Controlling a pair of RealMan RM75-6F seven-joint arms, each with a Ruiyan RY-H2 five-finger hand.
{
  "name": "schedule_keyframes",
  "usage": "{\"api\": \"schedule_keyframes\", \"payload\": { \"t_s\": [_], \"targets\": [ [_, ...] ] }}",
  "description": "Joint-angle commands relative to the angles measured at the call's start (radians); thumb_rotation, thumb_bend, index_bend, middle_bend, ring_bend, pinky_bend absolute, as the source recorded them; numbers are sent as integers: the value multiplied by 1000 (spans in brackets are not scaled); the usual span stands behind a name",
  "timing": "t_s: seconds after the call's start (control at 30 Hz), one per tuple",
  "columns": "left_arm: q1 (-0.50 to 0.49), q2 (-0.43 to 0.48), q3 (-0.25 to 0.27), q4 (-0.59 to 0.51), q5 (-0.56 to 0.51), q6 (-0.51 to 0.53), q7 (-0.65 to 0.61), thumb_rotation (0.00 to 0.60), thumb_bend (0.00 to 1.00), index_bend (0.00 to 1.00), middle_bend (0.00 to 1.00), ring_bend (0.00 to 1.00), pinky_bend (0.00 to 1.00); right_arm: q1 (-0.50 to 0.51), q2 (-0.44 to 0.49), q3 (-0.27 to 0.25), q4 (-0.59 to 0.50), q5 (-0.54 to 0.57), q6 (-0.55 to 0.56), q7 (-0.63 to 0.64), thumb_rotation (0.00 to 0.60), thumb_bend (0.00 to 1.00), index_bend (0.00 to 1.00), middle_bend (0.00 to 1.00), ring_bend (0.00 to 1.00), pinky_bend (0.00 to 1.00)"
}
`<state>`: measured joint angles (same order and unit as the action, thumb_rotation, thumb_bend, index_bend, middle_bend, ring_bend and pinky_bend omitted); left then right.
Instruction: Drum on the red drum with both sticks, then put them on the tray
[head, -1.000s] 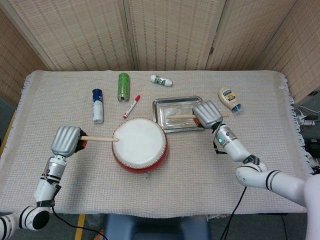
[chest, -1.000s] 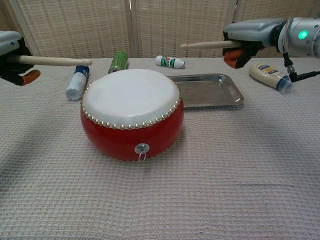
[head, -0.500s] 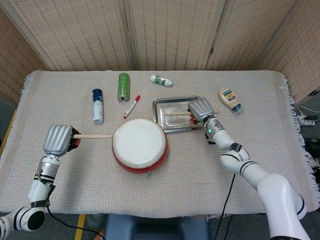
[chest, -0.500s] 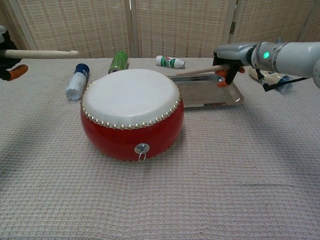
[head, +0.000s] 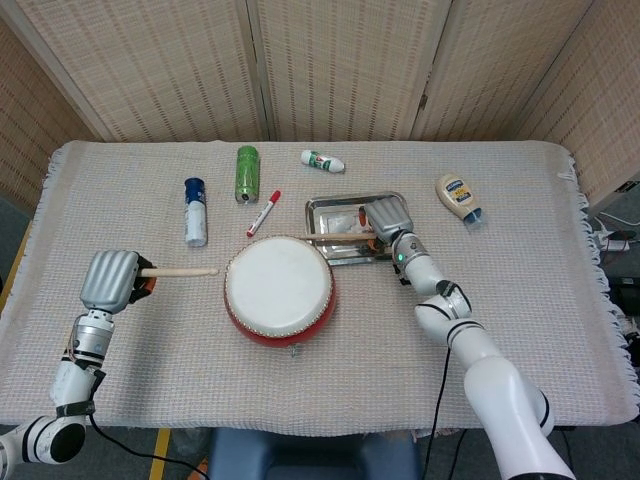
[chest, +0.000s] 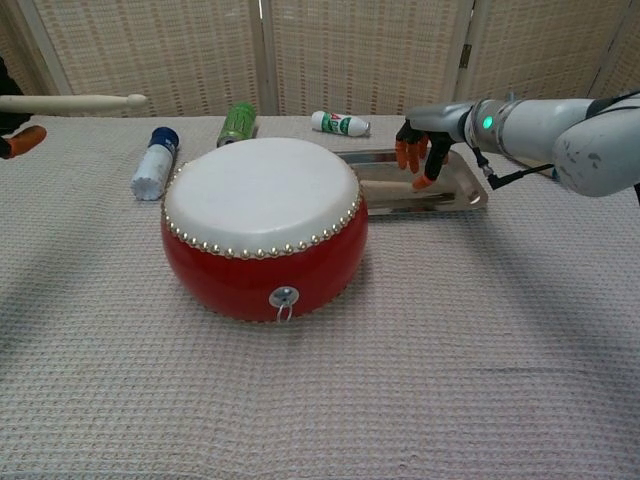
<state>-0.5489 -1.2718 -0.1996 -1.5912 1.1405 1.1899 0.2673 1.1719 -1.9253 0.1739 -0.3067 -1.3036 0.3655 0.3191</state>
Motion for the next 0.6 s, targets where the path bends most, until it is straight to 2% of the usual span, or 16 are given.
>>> {"api": "schedule_keyframes", "payload": {
  "t_s": [0.03,0.13,0.23,0.4,0.6],
  "targets": [
    [1,2,-1,1,2,0,-3,600,522,999,1000,1000,1000,1,-4,6,6,-3,-9,13,600,183,421,399,259,450],
    [2,4,-3,-1,10,3,-7,600,521,999,1000,1000,1000,-8,20,9,-27,-13,26,30,600,183,411,395,256,450],
    [1,4,-1,-5,21,3,-5,600,519,998,1000,1000,1000,-27,81,8,-124,-36,102,57,600,180,391,393,252,450],
    [-12,-3,4,-19,42,-4,21,600,519,995,1000,1000,1000,-86,273,11,-413,-63,236,39,600,162,308,391,252,450],
    [-46,-24,-2,-40,42,-20,94,600,513,985,1000,1000,1000,-168,533,45,-849,15,298,-100,600,141,256,387,252,450]
  ]
}}
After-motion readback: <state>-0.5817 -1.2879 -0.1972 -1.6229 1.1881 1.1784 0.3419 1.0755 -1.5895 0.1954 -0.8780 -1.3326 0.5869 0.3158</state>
